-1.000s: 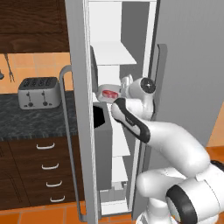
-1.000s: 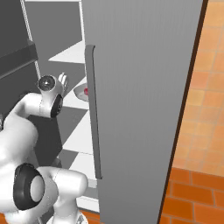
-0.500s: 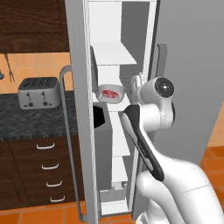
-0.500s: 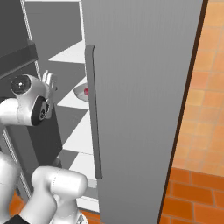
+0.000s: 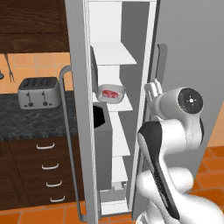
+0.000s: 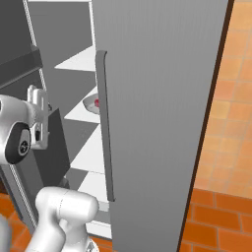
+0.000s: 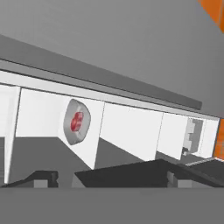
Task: Take the meat container that has the steak and place it on the second highest rack of the freezer. Then take the vegetable container that has the lemon and garlic and place it on the highest rack of the freezer.
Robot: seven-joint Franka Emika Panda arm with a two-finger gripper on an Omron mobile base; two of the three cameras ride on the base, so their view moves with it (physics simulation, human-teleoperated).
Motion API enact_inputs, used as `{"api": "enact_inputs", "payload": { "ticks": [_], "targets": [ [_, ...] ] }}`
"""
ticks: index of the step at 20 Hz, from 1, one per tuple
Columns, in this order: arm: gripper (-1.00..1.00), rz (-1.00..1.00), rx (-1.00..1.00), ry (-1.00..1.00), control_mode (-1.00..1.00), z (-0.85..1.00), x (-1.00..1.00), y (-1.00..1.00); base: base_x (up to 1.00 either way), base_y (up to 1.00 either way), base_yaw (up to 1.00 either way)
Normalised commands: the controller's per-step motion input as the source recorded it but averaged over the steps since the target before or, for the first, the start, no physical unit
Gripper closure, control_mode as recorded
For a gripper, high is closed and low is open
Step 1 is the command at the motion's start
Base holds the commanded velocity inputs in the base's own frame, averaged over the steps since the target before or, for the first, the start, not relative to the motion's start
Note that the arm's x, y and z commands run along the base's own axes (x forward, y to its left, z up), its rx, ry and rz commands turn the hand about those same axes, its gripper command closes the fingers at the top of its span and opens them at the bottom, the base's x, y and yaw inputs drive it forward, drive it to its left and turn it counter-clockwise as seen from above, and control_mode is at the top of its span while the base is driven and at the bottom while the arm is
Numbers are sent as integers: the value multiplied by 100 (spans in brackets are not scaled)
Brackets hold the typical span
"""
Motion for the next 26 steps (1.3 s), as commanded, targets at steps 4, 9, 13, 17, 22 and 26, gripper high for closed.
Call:
{"api": "enact_inputs", "payload": {
  "ticks": [4, 9, 13, 17, 22, 26],
  "targets": [
    [-100, 7, 0, 0, -100, 2, -100, -24, 0, 0, 0],
    [-100, 4, 1, -7, -100, 0, -88, -8, 0, 0, 0],
    [-100, 0, 0, 1, -100, -6, 0, 0, 0, 0, 0],
    [-100, 12, 0, -5, 100, -9, -35, -13, -25, -11, 11],
    [-100, 0, 0, 0, 100, 0, 0, 0, -85, -16, 59],
    [-100, 0, 0, 0, 100, 0, 0, 0, -62, -3, 66]
  ]
}}
